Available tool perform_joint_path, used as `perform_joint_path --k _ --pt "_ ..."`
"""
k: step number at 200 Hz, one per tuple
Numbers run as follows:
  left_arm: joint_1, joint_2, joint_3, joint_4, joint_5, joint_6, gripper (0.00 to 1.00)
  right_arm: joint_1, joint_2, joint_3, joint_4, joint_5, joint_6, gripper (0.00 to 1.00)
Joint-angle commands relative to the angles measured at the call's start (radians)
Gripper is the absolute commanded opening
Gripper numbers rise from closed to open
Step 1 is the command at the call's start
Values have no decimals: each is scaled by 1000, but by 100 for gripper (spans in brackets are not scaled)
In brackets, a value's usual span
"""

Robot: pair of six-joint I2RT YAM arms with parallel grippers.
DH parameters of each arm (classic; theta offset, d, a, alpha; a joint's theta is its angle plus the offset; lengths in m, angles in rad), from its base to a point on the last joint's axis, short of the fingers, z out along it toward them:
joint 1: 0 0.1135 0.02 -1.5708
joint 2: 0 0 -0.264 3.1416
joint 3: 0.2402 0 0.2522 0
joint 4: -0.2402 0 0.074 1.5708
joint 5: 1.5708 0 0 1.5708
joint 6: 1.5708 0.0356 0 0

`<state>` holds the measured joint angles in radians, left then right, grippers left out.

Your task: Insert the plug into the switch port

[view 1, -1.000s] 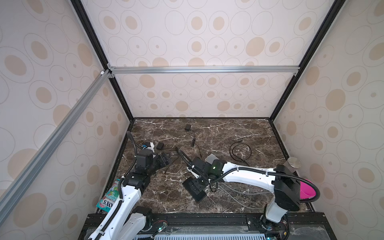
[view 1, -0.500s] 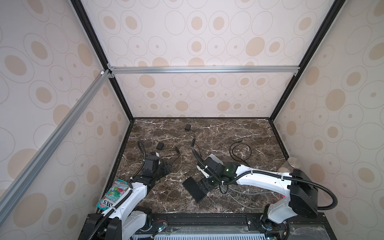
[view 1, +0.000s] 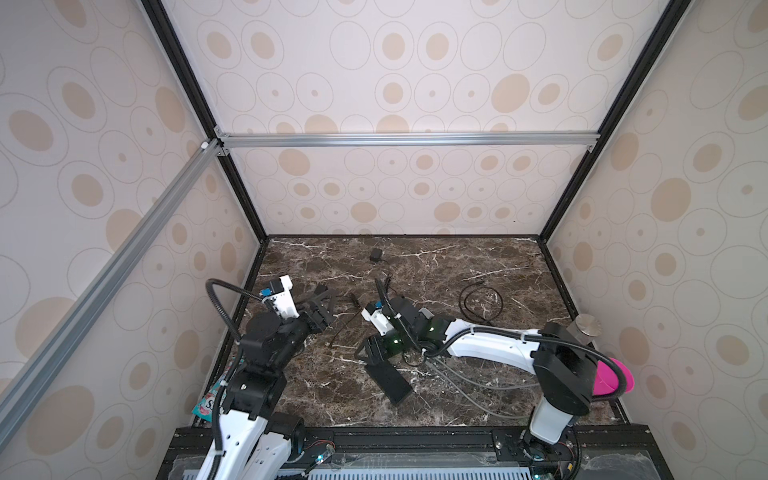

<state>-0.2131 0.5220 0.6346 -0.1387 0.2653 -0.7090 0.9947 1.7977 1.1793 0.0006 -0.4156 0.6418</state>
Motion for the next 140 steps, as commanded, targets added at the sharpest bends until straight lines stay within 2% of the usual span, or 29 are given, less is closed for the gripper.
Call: perform_joint_path --k 1,12,30,82,140 --pt "4 -38 -5 -148 23 45 66 -6 110 26 317 -127 220 67" --pt "4 -64 16 -214 7 75 66 -7 163 38 367 -114 286 64" --pt "3 -97 58 -290 -11 122 66 -7 227 41 428 -58 374 53" --pt "3 -167 43 -343 0 187 68 -4 362 90 557 69 493 47" --pt "-47 -192 29 -322 -34 183 68 21 467 151 592 205 515 41"
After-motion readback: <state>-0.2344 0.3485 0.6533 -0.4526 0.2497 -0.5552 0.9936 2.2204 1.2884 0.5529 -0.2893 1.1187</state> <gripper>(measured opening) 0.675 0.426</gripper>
